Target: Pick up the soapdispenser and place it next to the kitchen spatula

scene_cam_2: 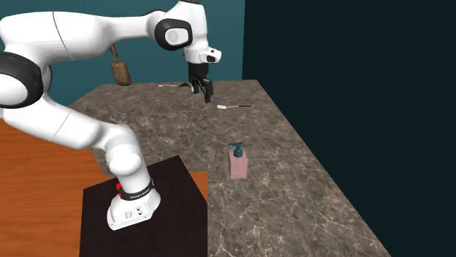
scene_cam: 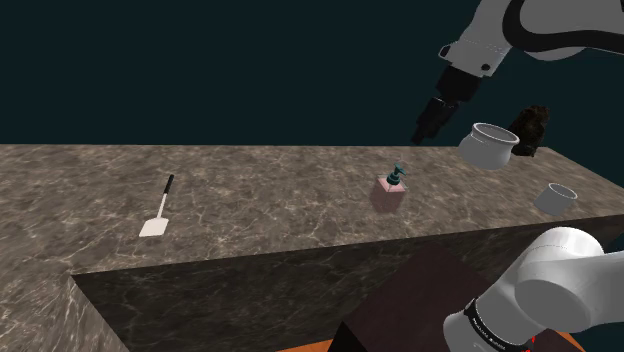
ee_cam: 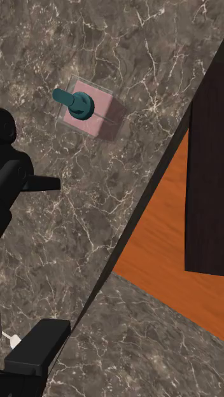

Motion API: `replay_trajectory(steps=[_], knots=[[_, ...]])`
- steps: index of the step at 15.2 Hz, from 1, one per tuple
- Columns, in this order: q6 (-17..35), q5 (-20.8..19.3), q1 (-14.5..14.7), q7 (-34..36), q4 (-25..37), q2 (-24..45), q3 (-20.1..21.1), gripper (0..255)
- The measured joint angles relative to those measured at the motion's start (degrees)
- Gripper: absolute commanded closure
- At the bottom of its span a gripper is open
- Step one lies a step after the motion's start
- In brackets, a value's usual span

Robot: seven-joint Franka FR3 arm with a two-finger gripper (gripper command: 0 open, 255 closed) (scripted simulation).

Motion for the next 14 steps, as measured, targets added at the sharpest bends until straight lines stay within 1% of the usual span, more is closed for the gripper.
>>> replay_trajectory(steps=[2,4,8,11,14], knots=[[0.67,-0.21,-0.13,-0.26,-0.19,0.57,-0.18,0],[2.71,-1.20,-0.77,-1.63,-1.29,1.87,-1.28,0],[8.40,-2.98,-1.98,-4.02,-3.82,5.68,-3.14,0],[12.50,-4.27,-2.92,-5.86,-4.74,9.26,-4.72,0],[16.86,-5.45,-3.92,-8.12,-4.45,14.30,-6.71,0]])
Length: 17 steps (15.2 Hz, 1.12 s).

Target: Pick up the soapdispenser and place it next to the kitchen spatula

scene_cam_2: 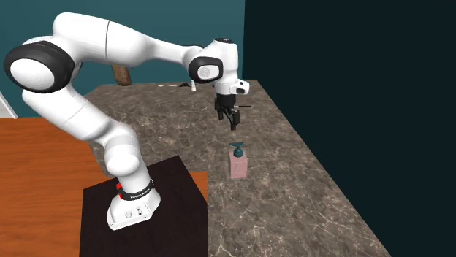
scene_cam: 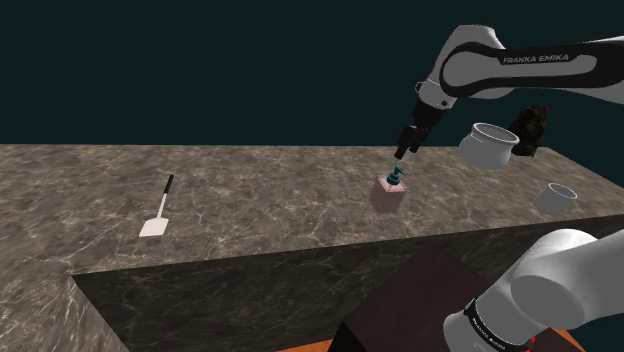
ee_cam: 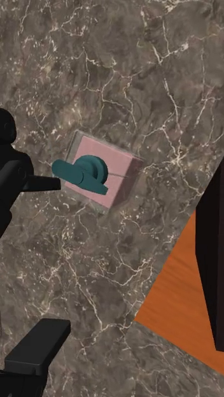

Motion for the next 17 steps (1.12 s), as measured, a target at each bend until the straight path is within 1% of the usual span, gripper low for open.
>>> replay_trajectory(steps=[3,7,13,17], knots=[[4.39,-0.75,-0.71,-1.59,-0.05,4.65,-1.45,0],[8.96,-1.30,-1.57,-3.73,1.01,10.56,-3.35,0],[14.32,-0.90,-1.53,-4.50,-1.30,13.66,-3.85,0],[15.45,-0.78,-1.48,-4.58,-1.96,14.11,-3.87,0]])
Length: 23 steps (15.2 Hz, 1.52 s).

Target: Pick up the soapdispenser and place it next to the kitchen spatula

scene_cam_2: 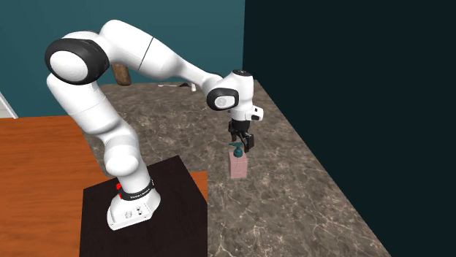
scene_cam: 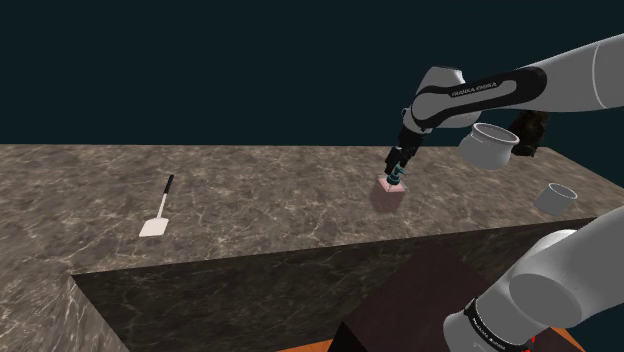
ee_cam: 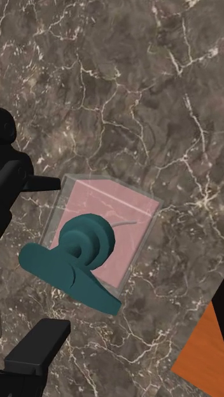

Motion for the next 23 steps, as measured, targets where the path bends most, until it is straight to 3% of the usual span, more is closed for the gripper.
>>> replay_trajectory(steps=[4,5,15,23], knots=[[0.09,0.01,0.00,-0.04,-0.01,0.07,-0.02,0],[0.09,0.01,0.00,-0.04,-0.01,0.07,-0.02,255],[0.09,0.02,0.00,-0.04,0.00,0.05,-0.02,255],[-5.59,-0.50,-0.07,0.72,3.28,-2.38,0.40,255]])
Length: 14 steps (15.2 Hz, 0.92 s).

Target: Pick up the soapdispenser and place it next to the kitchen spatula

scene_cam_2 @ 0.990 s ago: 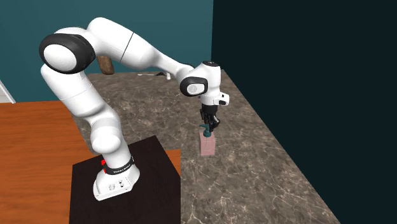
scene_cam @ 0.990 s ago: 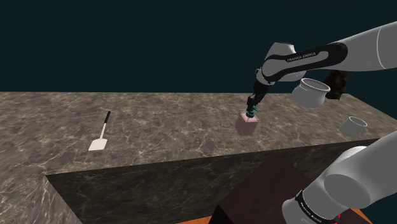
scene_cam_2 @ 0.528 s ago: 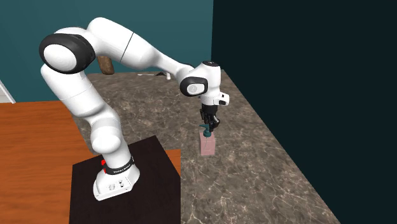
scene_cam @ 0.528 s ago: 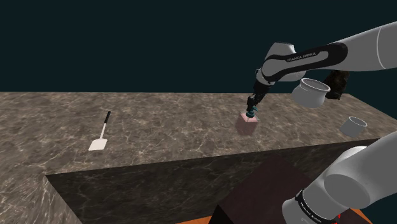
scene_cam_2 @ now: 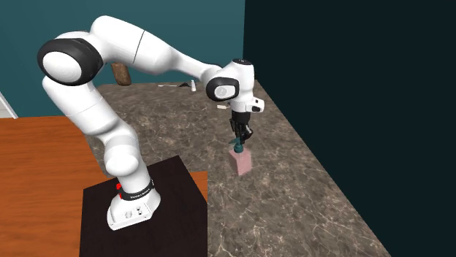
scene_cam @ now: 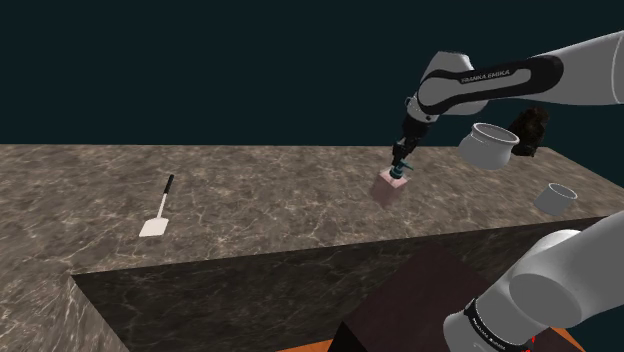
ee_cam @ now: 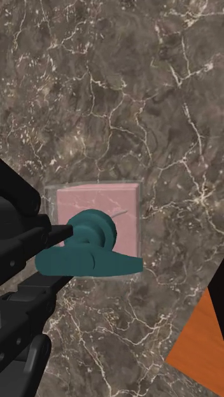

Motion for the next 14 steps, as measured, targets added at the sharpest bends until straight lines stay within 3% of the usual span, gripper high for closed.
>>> replay_trajectory(steps=[14], knots=[[-11.25,-0.44,-0.08,0.66,8.55,-2.76,0.47,255]])
